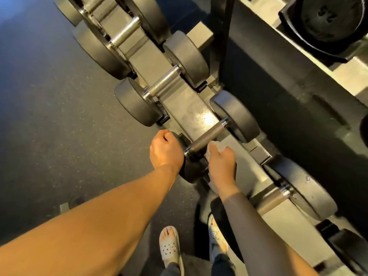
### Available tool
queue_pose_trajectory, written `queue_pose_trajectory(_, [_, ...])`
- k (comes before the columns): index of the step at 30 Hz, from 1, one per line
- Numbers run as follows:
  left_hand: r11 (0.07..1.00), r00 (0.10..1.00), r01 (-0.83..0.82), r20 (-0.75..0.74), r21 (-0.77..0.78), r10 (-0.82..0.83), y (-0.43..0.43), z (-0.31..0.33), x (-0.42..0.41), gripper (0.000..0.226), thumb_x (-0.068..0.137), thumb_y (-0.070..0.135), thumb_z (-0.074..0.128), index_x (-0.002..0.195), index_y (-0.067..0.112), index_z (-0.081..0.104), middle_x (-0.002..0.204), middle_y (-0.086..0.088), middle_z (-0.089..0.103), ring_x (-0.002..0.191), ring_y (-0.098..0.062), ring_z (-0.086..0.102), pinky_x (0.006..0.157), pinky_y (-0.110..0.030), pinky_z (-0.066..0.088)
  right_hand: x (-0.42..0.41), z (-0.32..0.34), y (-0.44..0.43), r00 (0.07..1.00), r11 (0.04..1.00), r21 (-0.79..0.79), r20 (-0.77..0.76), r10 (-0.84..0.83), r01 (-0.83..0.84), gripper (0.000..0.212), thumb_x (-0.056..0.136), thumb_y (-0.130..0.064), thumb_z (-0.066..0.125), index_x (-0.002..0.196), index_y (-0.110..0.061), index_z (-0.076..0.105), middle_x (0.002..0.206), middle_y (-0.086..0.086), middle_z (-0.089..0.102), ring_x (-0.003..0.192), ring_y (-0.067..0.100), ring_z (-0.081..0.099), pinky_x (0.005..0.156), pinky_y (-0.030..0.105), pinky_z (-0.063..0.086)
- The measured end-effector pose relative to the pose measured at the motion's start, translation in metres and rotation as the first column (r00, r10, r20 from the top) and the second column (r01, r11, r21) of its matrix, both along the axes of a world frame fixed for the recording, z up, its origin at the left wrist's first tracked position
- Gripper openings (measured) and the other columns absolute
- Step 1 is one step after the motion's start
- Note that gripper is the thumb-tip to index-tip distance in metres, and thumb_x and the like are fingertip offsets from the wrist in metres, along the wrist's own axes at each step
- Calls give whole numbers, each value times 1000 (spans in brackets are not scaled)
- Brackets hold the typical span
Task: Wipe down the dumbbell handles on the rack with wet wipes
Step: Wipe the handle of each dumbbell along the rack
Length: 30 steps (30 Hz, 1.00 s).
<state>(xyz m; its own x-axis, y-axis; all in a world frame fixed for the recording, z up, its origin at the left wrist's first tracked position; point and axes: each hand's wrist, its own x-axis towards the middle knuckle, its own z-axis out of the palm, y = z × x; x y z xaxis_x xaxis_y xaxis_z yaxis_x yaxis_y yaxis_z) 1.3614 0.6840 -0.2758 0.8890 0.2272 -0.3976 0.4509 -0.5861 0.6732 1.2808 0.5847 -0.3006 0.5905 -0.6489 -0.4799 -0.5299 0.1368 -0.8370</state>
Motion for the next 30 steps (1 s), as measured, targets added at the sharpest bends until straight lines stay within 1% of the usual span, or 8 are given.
queue_pose_trajectory(2, [1000,1000,10,-4,-21,-11,2,-1,1,28,103,25,36,85,33,56,83,13,56,78,-6,54,75,-32,42,-4,4,-7,993,995,49,76,-88,85,31,104,-18,54,74,-21,62,71,-1,60,69,11,58,69,30,47])
queue_pose_trajectory(5, [999,1000,22,-1,-28,-22,5,-5,1,29,101,26,35,84,24,59,82,3,59,76,-17,55,68,-35,44,-6,9,-7,974,940,-271,34,225,-208,19,105,-23,53,94,-19,68,88,-2,64,81,9,60,75,26,48])
queue_pose_trajectory(8, [999,1000,26,-2,-20,-26,4,-6,2,30,101,26,35,81,21,57,79,-2,57,72,-20,53,65,-37,44,9,13,-12,799,362,-784,-265,540,-504,24,86,-12,69,110,-14,68,105,3,62,97,21,56,82,34,47])
queue_pose_trajectory(13, [1000,1000,27,8,-4,-27,4,-6,3,29,103,28,36,84,23,58,88,-1,62,82,-24,59,70,-38,47,48,24,-15,266,-245,-542,-695,668,-804,24,90,-16,56,111,-15,67,115,7,63,112,28,54,105,40,35])
queue_pose_trajectory(18, [1000,1000,18,8,-9,-18,3,-7,3,26,103,30,38,96,25,62,102,-2,65,95,-25,60,83,-43,50,79,33,-30,-69,-350,-256,-712,699,-901,33,104,-38,34,92,-17,57,102,7,62,92,24,53,99,44,37])
queue_pose_trajectory(21, [1000,1000,10,14,-27,-10,3,-9,2,33,103,31,37,112,20,67,110,-3,67,101,-24,61,88,-43,52,91,35,-45,-145,-451,-230,-742,655,-862,22,104,-34,43,90,-20,51,93,3,55,92,25,58,85,38,33])
queue_pose_trajectory(26, [1000,1000,13,26,-27,-12,2,-10,1,37,102,33,37,121,21,67,119,-1,67,109,-23,60,98,-47,52,102,40,-55,2,-565,-246,-918,397,-788,17,96,-31,59,106,-19,63,107,6,65,102,25,60,79,36,37])
queue_pose_trajectory(30, [1000,1000,18,22,-20,-17,2,-10,1,39,102,35,37,127,22,65,123,0,66,114,-21,59,101,-46,51,82,34,-31,200,-293,-446,-773,602,-846,12,95,-21,60,105,-15,62,106,7,65,101,26,61,80,35,39])
